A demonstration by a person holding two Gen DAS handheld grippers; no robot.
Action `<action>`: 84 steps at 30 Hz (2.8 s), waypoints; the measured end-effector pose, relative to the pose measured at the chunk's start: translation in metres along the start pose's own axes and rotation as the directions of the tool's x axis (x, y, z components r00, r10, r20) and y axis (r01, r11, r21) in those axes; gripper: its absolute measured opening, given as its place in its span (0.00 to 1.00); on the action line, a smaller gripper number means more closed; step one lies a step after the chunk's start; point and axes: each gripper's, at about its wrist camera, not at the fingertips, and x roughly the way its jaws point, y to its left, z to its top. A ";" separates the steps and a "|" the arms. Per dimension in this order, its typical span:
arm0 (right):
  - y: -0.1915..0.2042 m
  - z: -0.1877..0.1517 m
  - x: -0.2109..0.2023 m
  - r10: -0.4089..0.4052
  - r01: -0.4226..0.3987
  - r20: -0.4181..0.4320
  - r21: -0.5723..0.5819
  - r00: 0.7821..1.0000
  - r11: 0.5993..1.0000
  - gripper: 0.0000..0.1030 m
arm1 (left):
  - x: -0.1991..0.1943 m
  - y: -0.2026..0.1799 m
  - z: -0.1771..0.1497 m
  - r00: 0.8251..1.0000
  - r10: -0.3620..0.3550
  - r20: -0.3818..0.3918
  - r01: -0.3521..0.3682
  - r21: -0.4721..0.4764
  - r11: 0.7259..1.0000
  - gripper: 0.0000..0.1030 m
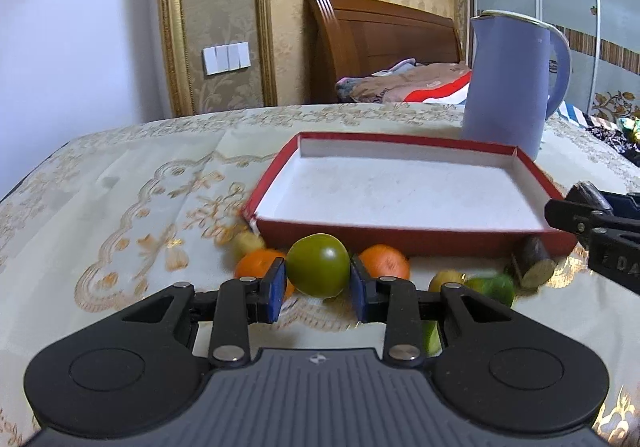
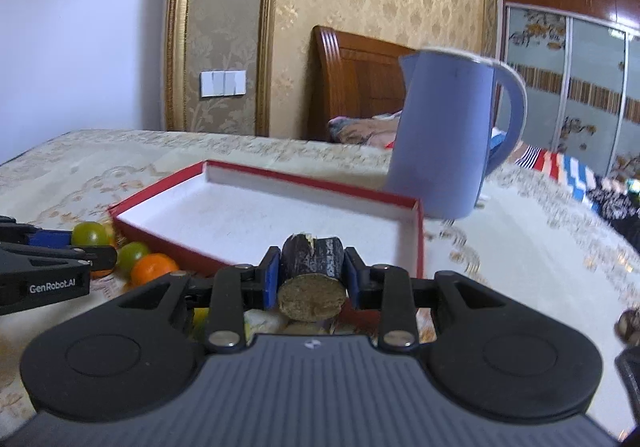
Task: Organize fruits
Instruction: 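Carry the lime and log chunk into the red box and open both grippers, then withdraw both open grippers from the red box back over the loose fruit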
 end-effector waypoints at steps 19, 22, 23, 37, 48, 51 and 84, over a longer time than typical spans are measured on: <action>-0.022 0.021 0.106 -0.028 0.045 -0.151 0.109 0.988 0.993 0.30 | 0.099 -0.014 0.057 0.997 0.018 -0.071 -0.019 -0.014 1.000 0.32; -0.023 0.022 0.121 -0.025 0.045 -0.175 0.112 0.984 0.993 0.30 | 0.109 -0.011 0.056 0.995 0.011 -0.104 -0.014 -0.029 0.999 0.32; -0.023 0.022 0.125 -0.023 0.045 -0.185 0.115 0.982 0.992 0.30 | 0.112 -0.010 0.055 0.994 0.004 -0.113 -0.008 -0.036 0.999 0.32; -0.027 0.017 0.151 -0.030 0.065 -0.257 0.129 0.966 0.989 0.30 | 0.130 -0.012 0.052 0.988 0.015 -0.155 -0.021 -0.037 0.999 0.32; -0.027 0.014 0.147 -0.039 0.073 -0.242 0.131 0.969 0.989 0.42 | 0.130 -0.010 0.051 0.990 0.004 -0.143 -0.011 -0.045 0.999 0.32; -0.027 0.015 0.145 -0.050 0.080 -0.229 0.126 0.972 0.989 0.44 | 0.128 -0.009 0.051 0.990 0.001 -0.142 -0.008 -0.054 0.999 0.32; -0.025 -0.016 0.053 -0.065 0.079 -0.101 0.145 0.993 0.986 0.85 | 0.011 0.018 -0.008 0.992 0.090 0.088 -0.088 -0.026 0.996 0.60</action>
